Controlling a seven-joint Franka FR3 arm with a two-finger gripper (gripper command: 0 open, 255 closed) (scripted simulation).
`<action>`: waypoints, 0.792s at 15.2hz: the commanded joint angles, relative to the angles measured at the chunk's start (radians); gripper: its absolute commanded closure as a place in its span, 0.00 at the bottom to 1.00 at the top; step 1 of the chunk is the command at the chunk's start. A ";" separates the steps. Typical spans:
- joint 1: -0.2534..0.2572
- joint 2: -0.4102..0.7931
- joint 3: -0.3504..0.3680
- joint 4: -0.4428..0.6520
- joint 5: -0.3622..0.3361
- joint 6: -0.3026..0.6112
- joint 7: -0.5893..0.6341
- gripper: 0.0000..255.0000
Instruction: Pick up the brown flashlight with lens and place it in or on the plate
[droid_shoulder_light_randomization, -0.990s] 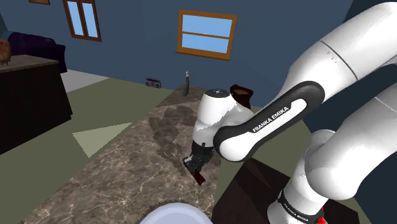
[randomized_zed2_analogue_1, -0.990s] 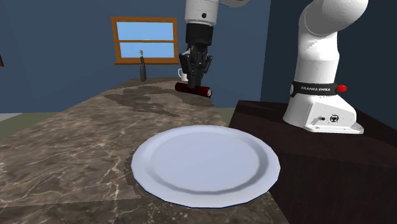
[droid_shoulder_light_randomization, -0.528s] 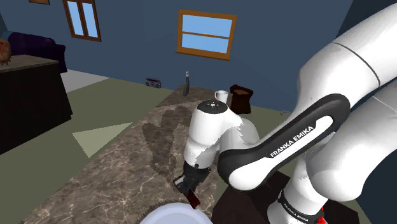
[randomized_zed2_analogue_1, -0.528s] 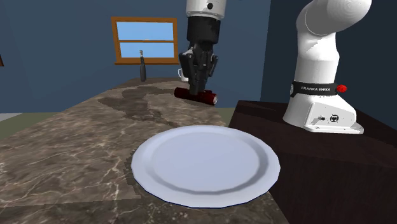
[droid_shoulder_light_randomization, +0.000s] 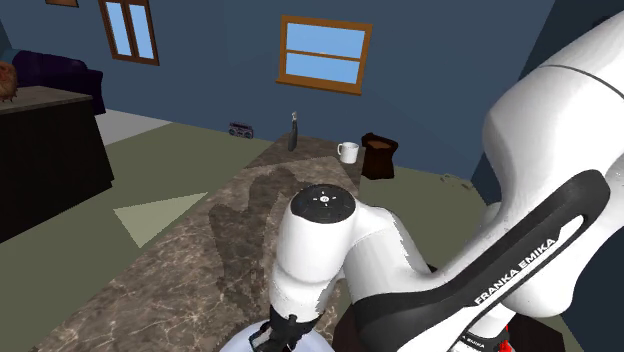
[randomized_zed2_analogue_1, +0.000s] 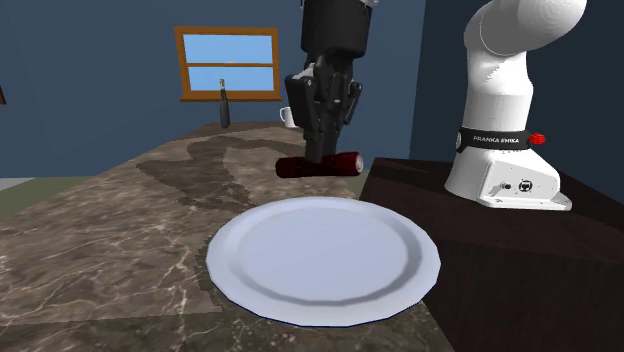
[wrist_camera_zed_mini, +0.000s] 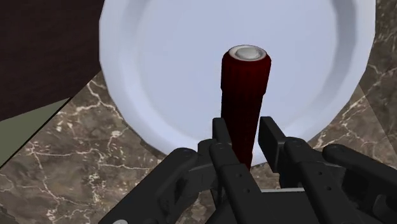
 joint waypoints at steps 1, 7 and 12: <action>-0.007 0.033 0.052 0.040 -0.033 -0.009 0.081 1.00; -0.072 0.141 0.106 0.022 -0.163 0.093 0.181 1.00; -0.130 0.254 0.131 0.019 -0.370 0.165 0.334 1.00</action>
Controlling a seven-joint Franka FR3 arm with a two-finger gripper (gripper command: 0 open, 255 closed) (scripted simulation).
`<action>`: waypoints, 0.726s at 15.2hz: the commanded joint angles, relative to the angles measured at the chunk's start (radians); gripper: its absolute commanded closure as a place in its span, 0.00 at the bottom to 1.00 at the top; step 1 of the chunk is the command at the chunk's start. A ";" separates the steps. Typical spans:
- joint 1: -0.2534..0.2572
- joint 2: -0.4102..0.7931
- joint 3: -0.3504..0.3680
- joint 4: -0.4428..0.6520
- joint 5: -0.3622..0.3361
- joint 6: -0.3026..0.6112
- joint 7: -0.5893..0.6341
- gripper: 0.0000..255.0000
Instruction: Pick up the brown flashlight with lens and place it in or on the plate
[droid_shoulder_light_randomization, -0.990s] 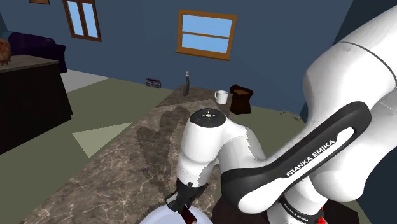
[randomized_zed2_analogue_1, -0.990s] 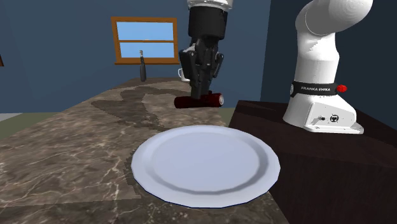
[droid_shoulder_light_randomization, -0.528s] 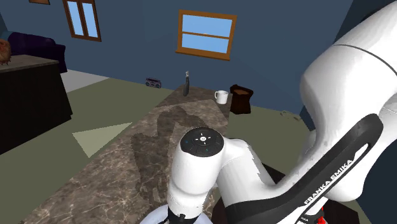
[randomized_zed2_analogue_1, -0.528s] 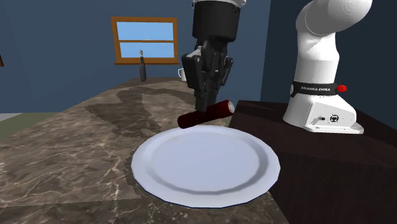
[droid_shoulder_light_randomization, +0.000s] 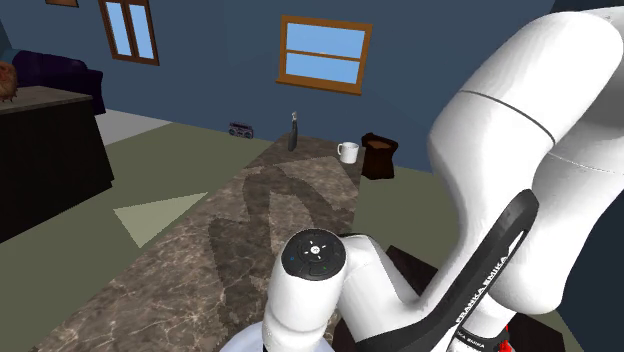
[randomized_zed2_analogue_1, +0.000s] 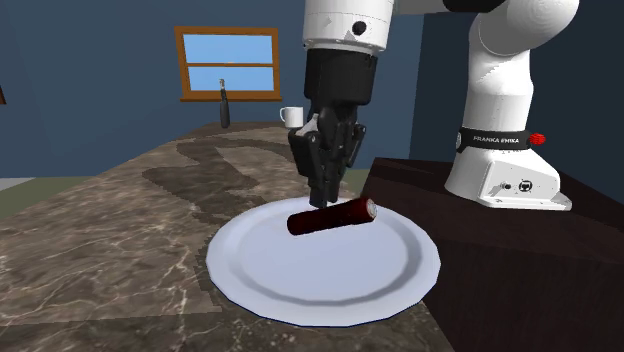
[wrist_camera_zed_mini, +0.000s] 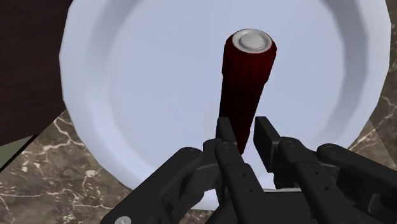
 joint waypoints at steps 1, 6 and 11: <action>-0.019 0.055 -0.002 0.004 -0.113 0.024 0.082 1.00; -0.012 0.100 -0.029 0.010 -0.208 0.038 0.151 0.00; -0.003 0.182 -0.030 0.041 -0.179 0.008 0.116 0.00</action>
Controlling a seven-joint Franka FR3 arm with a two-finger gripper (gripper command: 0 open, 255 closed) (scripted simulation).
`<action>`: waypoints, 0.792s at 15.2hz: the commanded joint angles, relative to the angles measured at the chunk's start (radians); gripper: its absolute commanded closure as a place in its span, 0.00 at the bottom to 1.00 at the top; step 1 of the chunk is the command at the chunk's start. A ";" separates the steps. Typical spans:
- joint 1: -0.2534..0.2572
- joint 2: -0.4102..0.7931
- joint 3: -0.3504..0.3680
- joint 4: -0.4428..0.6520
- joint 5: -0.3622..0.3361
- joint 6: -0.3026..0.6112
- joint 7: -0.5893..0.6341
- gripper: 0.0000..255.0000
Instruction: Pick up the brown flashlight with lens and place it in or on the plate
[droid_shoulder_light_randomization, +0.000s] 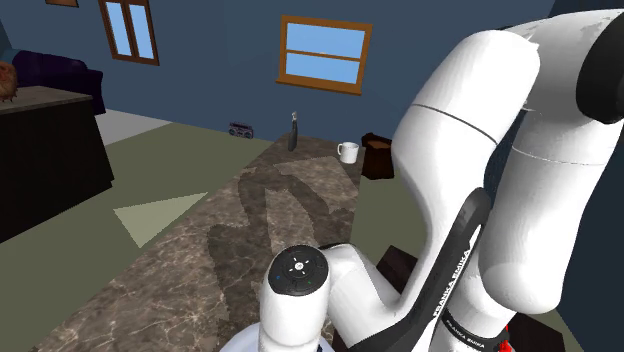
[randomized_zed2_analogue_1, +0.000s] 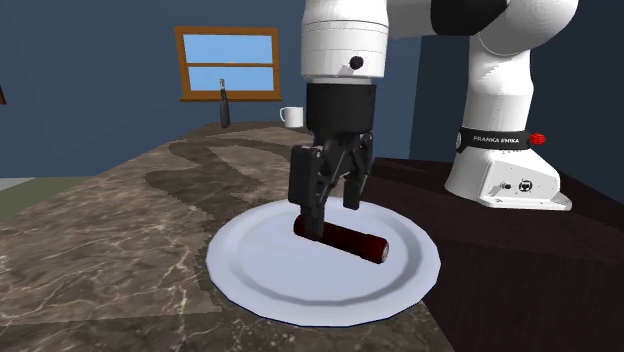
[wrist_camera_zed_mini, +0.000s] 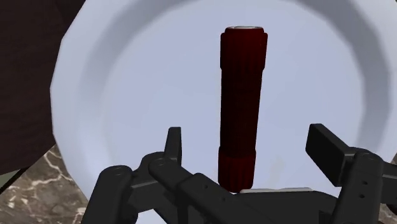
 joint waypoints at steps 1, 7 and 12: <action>0.024 0.042 -0.038 0.008 -0.074 0.013 0.051 0.00; 0.092 0.112 -0.131 0.023 -0.205 0.045 0.146 0.00; 0.092 0.112 -0.131 0.024 -0.205 0.045 0.146 0.00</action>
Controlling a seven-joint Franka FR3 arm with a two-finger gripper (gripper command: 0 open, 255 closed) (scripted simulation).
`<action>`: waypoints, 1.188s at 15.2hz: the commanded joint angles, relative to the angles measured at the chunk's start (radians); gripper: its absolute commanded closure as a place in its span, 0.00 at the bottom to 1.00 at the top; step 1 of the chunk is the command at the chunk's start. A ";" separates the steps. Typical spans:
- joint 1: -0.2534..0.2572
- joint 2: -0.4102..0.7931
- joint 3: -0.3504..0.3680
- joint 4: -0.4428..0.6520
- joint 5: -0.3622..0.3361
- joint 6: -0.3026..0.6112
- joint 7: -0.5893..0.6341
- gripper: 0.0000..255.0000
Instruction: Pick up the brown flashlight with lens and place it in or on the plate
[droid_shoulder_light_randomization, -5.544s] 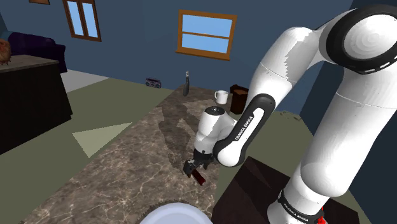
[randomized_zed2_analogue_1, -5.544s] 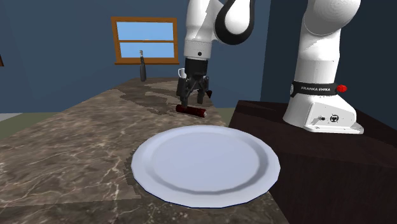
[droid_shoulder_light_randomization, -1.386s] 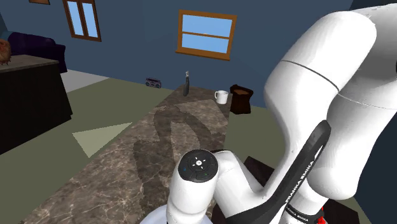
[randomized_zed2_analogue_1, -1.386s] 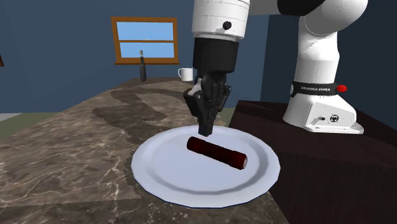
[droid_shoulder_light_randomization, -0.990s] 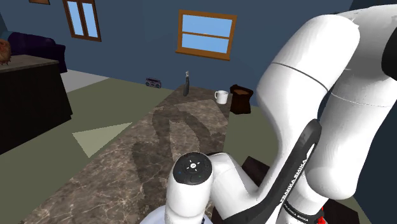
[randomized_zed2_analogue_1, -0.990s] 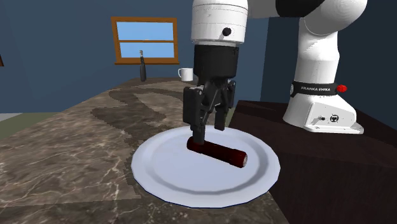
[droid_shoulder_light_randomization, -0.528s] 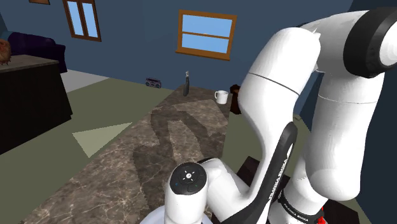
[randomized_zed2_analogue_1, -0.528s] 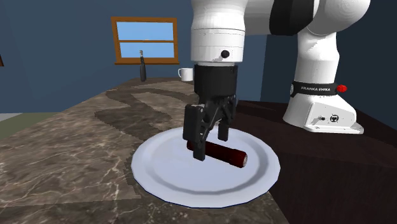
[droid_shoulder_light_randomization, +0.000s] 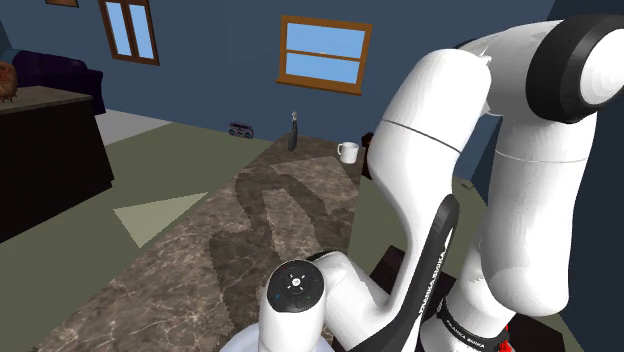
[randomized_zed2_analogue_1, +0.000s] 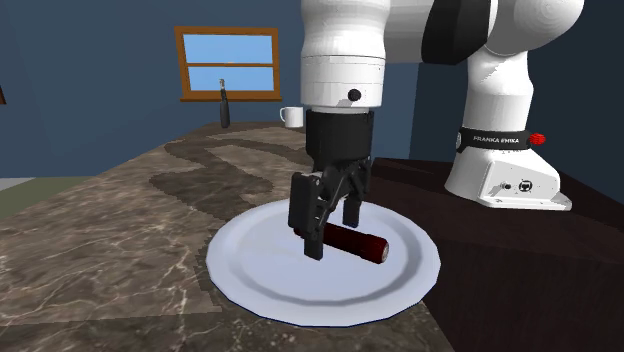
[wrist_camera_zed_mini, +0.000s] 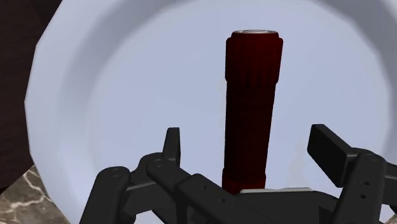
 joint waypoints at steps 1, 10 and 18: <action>0.000 0.000 0.000 0.000 0.000 0.000 0.000 1.00; 0.000 0.000 0.000 0.000 0.000 0.000 0.000 1.00; -0.138 -0.170 0.198 -0.025 0.324 -0.078 -0.234 1.00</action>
